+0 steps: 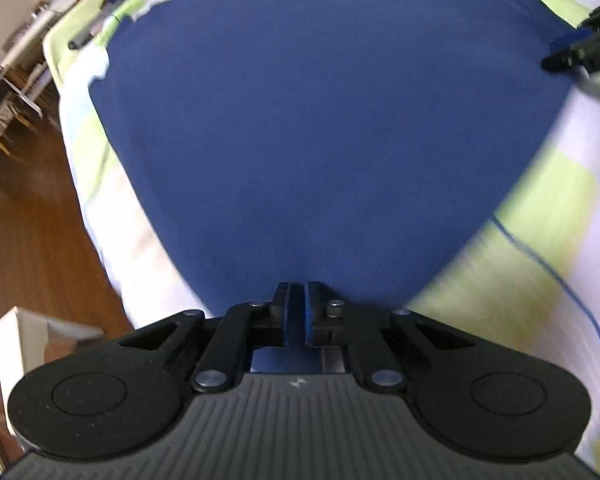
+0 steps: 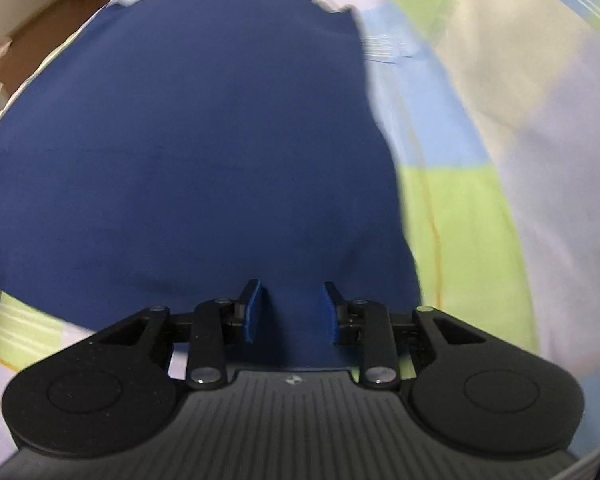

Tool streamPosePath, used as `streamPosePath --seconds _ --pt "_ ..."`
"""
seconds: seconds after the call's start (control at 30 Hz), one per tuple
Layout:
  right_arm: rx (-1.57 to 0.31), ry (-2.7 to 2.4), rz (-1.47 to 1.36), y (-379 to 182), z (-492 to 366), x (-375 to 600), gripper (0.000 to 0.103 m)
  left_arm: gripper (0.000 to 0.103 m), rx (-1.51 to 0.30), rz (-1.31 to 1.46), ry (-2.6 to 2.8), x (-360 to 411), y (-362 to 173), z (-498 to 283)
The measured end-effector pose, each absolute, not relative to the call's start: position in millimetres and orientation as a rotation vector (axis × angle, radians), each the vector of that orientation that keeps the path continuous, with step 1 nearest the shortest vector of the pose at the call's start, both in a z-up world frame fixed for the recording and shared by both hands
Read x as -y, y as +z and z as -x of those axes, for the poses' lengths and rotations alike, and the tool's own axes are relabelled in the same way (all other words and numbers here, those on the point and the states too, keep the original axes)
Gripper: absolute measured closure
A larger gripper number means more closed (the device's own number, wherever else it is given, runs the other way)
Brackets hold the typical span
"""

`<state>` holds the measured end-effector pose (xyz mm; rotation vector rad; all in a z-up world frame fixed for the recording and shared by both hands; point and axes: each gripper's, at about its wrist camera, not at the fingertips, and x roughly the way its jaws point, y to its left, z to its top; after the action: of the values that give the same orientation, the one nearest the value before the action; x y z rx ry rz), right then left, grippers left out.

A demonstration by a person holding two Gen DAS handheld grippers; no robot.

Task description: Fold clothes

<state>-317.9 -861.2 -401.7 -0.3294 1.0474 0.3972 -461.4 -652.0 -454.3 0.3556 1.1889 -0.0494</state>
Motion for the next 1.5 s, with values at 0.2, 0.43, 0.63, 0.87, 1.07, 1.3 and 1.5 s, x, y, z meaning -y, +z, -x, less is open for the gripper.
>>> streamPosePath --seconds 0.2,0.43,0.63,0.87,1.07,1.3,1.5 --pt "-0.965 0.387 0.294 -371 332 859 0.077 0.088 -1.100 -0.190 0.022 639 -415 457" --pt "-1.025 0.431 0.193 -407 324 824 0.076 0.076 -1.272 -0.050 0.049 629 -446 437" --pt "-1.131 0.246 0.024 -402 338 861 0.071 0.068 -1.462 0.101 0.008 620 -436 440" --pt "-1.104 0.181 -0.150 -368 345 840 0.049 0.052 -1.450 0.178 0.090 613 -403 399" --pt "-1.013 0.272 -0.166 -341 359 820 0.047 0.052 -1.348 0.208 0.160 618 -372 399" --pt "-0.971 0.328 -0.109 -312 381 817 0.046 0.052 -1.271 0.292 0.285 632 -353 425" --pt "-0.923 0.326 -0.090 -271 400 834 0.044 0.052 -1.238 0.300 0.300 646 -315 435"
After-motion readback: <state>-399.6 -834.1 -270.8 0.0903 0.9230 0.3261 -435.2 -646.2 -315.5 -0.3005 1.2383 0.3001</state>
